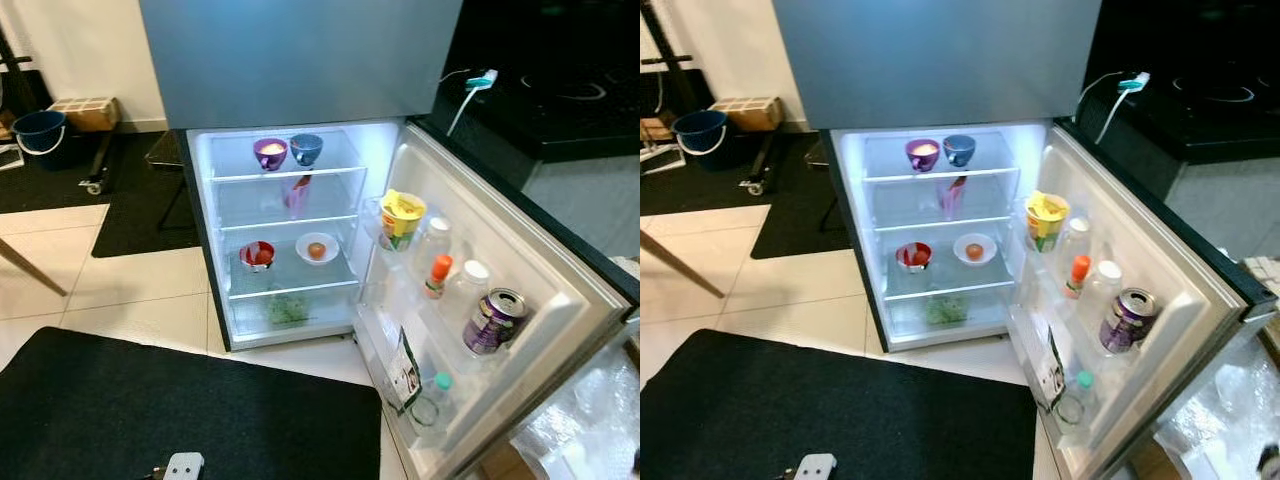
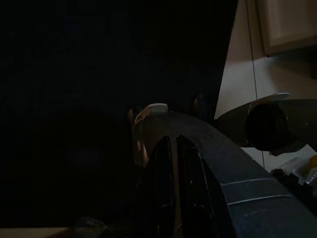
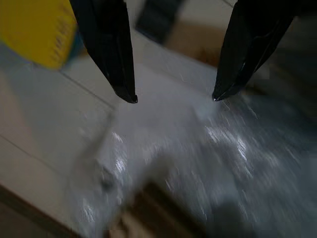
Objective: Restocking fridge
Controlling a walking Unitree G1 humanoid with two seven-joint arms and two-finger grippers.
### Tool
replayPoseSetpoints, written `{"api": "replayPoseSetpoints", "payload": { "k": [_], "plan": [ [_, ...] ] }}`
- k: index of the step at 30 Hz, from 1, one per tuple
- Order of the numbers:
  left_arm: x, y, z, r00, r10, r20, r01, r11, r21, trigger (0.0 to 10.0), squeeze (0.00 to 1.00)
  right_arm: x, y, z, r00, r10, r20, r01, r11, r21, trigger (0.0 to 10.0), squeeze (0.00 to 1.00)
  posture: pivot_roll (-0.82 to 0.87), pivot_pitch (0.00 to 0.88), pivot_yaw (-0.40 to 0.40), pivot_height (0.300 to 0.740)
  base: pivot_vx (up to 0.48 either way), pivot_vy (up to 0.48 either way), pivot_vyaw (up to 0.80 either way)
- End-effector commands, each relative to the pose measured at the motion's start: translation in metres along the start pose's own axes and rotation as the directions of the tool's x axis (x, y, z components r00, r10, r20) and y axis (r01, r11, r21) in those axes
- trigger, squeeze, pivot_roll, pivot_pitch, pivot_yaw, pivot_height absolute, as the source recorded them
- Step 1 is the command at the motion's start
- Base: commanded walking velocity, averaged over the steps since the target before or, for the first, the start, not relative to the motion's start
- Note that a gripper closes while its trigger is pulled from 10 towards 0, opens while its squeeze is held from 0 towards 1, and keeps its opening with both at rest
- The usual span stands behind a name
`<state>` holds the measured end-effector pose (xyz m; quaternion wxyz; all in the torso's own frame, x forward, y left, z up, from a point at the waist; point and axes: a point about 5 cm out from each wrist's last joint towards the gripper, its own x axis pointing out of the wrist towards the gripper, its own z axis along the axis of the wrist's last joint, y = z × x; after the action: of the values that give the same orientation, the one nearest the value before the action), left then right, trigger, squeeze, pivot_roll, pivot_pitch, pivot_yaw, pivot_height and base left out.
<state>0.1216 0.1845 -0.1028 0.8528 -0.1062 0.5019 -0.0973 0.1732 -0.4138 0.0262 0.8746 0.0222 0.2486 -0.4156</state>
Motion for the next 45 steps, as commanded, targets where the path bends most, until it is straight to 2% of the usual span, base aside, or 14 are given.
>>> {"api": "replayPoseSetpoints", "payload": {
  "k": [1, 9, 23, 24, 27, 28, 29, 30, 33, 34, 39, 43, 44, 45],
  "plan": [
    [0.0, -0.004, -0.007, 0.999, -0.013, -0.03, 0.013, 1.0, -0.013, 10.0, 0.0, 0.001, 0.005, 0.01, 0.998, 0.038, 0.051, -0.041, 0.997, 0.058, 10.0, 0.0, 0.02, 0.0, -0.041, 0.74, 0.0, 0.0, 0.0],
    [0.0, -0.004, -0.01, 0.999, -0.016, -0.032, 0.016, 1.0, -0.02, 10.0, 0.0, 0.004, 0.034, 0.054, 0.944, 0.215, 0.252, -0.282, 0.92, 0.272, 10.0, 0.0, 0.02, 0.0, -0.038, 0.74, 0.0, 0.0, 0.0],
    [-0.002, -0.003, -0.015, 0.999, -0.014, -0.037, 0.013, 0.999, -0.031, 10.0, 0.0, -0.003, 0.079, 0.072, 0.819, 0.471, 0.329, -0.547, 0.813, 0.199, 10.0, 0.0, 0.03, 0.0, -0.043, 0.74, 0.0, 0.0, 0.0],
    [-0.002, -0.003, -0.014, 0.999, -0.015, -0.035, 0.014, 0.999, -0.032, 10.0, 0.0, -0.004, 0.083, 0.07, 0.801, 0.507, 0.32, -0.577, 0.797, 0.18, 1.7, 0.0, 0.03, 0.0, -0.048, 0.74, 0.0, 0.0, 0.0],
    [-0.002, -0.003, -0.014, 0.999, -0.016, -0.034, 0.015, 0.999, -0.032, 10.0, 0.0, -0.006, 0.088, 0.067, 0.768, 0.561, 0.308, -0.624, 0.764, 0.165, 0.0, 0.0, 0.03, 0.0, -0.048, 0.74, 0.0, 0.0, 0.0],
    [-0.002, -0.003, -0.014, 0.999, -0.017, -0.033, 0.016, 0.999, -0.032, 10.0, 0.0, -0.008, 0.092, 0.064, 0.738, 0.605, 0.298, -0.663, 0.732, 0.155, 0.0, 0.0, 0.03, 0.0, -0.05, 0.74, 0.0, 0.0, 0.0],
    [-0.001, -0.004, -0.013, 0.999, -0.019, -0.032, 0.018, 0.999, -0.03, 10.0, 0.0, -0.016, 0.105, 0.053, 0.621, 0.741, 0.255, -0.781, 0.613, 0.121, 0.0, 0.0, 0.03, 0.0, -0.05, 0.74, 0.0, 0.0, 0.0],
    [-0.001, -0.004, -0.013, 0.999, -0.019, -0.032, 0.018, 0.999, -0.03, 10.0, 0.0, -0.016, 0.105, 0.053, 0.621, 0.741, 0.255, -0.781, 0.613, 0.121, 0.0, 0.0, 0.03, 0.0, -0.05, 0.74, 0.0, 0.0, 0.0],
    [-0.001, -0.004, -0.013, 0.999, -0.02, -0.032, 0.019, 0.999, -0.029, 10.0, 0.0, -0.028, 0.125, 0.039, 0.469, 0.863, 0.189, -0.883, 0.462, 0.083, 0.0, 0.0, 0.03, 0.0, -0.052, 0.74, 0.0, 0.0, 0.0],
    [-0.001, -0.004, -0.013, 0.999, -0.02, -0.032, 0.019, 0.999, -0.029, 10.0, 0.0, -0.028, 0.125, 0.039, 0.469, 0.863, 0.189, -0.883, 0.462, 0.083, 0.0, 0.0, 0.03, 0.0, -0.052, 0.74, 0.0, 0.0, 0.0],
    [-0.001, -0.004, -0.012, 0.999, -0.023, -0.033, 0.022, 0.999, -0.026, 10.0, 0.0, -0.049, 0.156, 0.02, 0.249, 0.963, 0.1, -0.968, 0.244, 0.066, 0.0, 0.0, 0.03, 0.0, -0.051, 0.74, 0.0, 0.0, 0.0],
    [-0.001, -0.004, -0.012, 0.999, -0.026, -0.034, 0.025, 0.999, -0.022, 10.0, 0.0, -0.085, 0.196, 0.005, -0.054, 0.998, 0.035, -0.998, -0.055, 0.039, 0.0, 0.0, 0.03, 0.0, -0.046, 0.74, 0.0, 0.0, 0.0],
    [-0.001, -0.004, -0.012, 0.999, -0.026, -0.034, 0.025, 0.999, -0.022, 10.0, 0.0, -0.085, 0.196, 0.005, -0.054, 0.998, 0.035, -0.998, -0.055, 0.039, 0.0, 0.0, 0.03, 0.0, -0.046, 0.74, 0.0, 0.0, 0.0],
    [-0.001, -0.004, -0.011, 0.999, -0.026, -0.034, 0.026, 0.999, -0.02, 10.0, 0.0, -0.098, 0.208, 0.004, -0.144, 0.989, 0.04, -0.988, -0.146, 0.041, 0.0, 0.0, 0.03, 0.0, -0.045, 0.74, 0.0, 0.0, 0.0]
  ]
}}
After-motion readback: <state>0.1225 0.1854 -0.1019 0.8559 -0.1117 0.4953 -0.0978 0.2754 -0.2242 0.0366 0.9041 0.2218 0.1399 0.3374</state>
